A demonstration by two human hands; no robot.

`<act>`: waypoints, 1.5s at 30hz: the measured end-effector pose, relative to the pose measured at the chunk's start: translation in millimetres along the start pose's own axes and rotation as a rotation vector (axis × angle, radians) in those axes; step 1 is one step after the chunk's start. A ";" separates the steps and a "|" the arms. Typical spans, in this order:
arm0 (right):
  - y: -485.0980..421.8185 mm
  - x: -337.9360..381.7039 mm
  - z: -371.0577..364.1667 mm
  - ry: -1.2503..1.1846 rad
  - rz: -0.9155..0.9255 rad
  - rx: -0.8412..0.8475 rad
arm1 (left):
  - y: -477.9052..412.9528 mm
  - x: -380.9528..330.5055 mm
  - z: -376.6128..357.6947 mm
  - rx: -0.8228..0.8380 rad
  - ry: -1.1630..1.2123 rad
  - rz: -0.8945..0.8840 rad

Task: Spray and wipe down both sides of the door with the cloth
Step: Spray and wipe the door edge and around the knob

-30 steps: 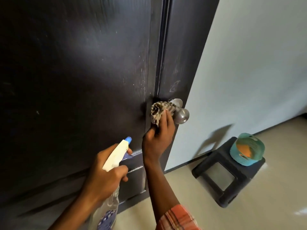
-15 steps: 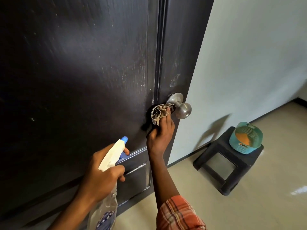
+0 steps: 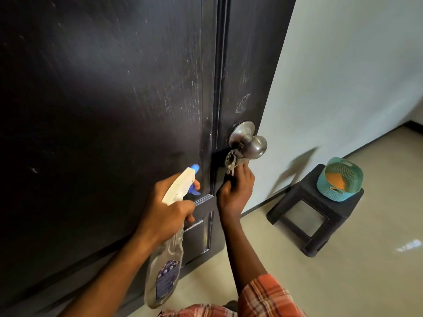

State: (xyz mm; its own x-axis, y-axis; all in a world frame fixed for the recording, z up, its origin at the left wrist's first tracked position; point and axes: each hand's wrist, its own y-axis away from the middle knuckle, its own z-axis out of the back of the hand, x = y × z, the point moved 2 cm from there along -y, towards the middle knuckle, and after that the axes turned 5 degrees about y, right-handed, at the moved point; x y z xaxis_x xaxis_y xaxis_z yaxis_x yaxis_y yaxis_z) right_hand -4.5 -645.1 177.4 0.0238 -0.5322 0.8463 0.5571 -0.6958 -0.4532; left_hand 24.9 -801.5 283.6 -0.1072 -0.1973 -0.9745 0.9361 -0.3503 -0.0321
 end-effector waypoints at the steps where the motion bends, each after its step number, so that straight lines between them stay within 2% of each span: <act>1: 4.0 5.7 -1.2 0.011 0.062 -0.002 | -4.5 -0.6 0.2 -0.001 0.008 -0.003; 3: 2.4 19.9 -6.1 0.010 0.132 0.009 | -11.4 -2.7 -0.9 0.006 0.013 -0.010; 10: -6.2 25.2 -17.5 -0.037 0.144 0.004 | -22.6 2.7 4.0 0.001 0.022 -0.013; 17: -8.4 6.8 -19.6 -0.108 0.007 -0.015 | -23.5 4.1 4.5 0.005 0.052 -0.012; 19: -13.2 4.2 -15.3 -0.083 0.024 -0.014 | -24.1 3.2 2.1 0.005 0.055 -0.003; 24: -27.0 -13.9 -7.0 0.078 0.188 0.056 | -22.7 3.0 -2.6 0.036 0.079 0.012; 29: -56.5 -47.3 6.1 0.283 0.387 0.062 | -21.8 2.1 -7.6 -0.034 0.110 0.031; 32: -88.4 -54.5 20.3 0.309 0.588 0.021 | -26.3 2.3 -13.0 -0.030 0.091 0.026; 37: -141.7 -54.2 41.7 0.332 1.043 0.032 | -36.9 -5.3 -32.4 -0.079 0.134 0.035; 41: -173.7 -44.2 53.4 0.356 1.212 0.092 | -50.1 -12.1 -52.9 -0.129 0.169 0.049; 45: -192.2 -27.4 56.4 0.265 1.362 0.142 | -57.9 -15.7 -71.3 -0.188 0.188 0.069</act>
State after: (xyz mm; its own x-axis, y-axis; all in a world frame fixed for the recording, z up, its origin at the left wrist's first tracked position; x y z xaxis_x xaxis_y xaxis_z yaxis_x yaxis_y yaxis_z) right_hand -65.4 -469.6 257.1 0.4623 -0.8282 -0.3170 0.3018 0.4830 -0.8220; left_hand -3.8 -712.8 284.9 0.0063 -0.0356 -0.9993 0.9867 -0.1619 0.0120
